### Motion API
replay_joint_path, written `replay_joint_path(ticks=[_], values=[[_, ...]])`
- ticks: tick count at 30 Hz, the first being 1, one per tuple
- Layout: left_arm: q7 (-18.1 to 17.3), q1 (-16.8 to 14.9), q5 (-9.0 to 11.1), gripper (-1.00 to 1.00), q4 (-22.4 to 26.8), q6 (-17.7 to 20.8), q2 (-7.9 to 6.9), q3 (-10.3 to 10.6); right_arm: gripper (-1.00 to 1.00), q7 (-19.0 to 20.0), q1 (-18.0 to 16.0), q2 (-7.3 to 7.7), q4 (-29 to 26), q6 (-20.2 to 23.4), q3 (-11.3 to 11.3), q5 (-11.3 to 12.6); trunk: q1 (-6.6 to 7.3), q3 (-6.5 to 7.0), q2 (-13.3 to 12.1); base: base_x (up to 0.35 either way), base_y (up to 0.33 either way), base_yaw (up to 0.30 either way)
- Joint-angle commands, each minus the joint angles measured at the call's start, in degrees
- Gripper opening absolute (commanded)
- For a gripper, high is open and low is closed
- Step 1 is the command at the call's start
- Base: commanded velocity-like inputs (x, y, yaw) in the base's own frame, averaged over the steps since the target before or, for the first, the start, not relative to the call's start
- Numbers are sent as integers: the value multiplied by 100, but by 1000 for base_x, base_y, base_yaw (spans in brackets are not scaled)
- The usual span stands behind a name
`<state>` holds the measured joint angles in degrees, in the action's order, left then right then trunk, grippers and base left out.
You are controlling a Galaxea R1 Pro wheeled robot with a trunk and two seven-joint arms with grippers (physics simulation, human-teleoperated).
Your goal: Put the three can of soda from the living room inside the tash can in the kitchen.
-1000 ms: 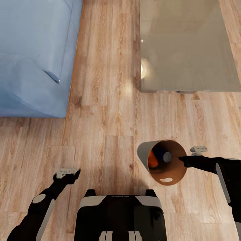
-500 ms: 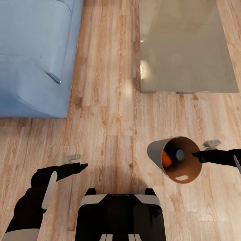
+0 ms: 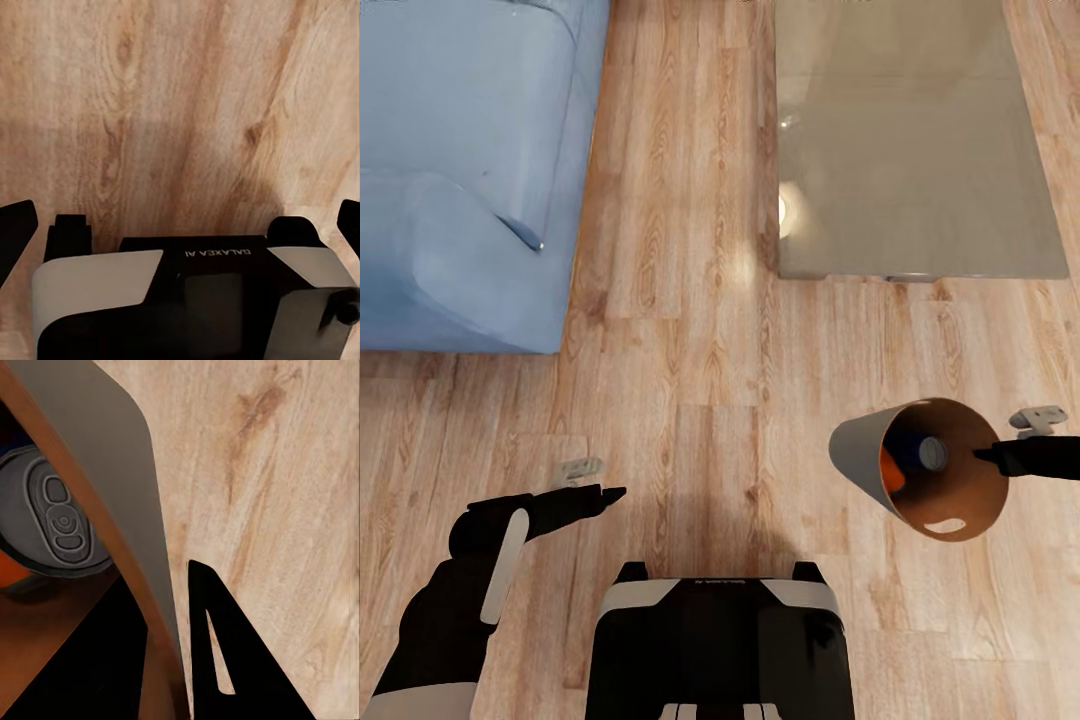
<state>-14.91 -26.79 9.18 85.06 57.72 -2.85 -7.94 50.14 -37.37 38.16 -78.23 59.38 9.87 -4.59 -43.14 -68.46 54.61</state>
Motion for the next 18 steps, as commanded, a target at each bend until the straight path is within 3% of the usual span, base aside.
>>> replay_joint_path(ticks=[1,11,18], values=[[-1,3,2,100,1,1,1,-2,-100,25,-6,22,-4,62,0,134,0,7,0,0,0,0],[-3,7,5,100,5,14,12,-6,-100,31,-88,177,32,62,14,126,0,93,0,0,0,0],[3,8,5,100,11,15,18,-6,-100,31,-722,450,849,62,-11,111,0,158,0,0,0,0]])
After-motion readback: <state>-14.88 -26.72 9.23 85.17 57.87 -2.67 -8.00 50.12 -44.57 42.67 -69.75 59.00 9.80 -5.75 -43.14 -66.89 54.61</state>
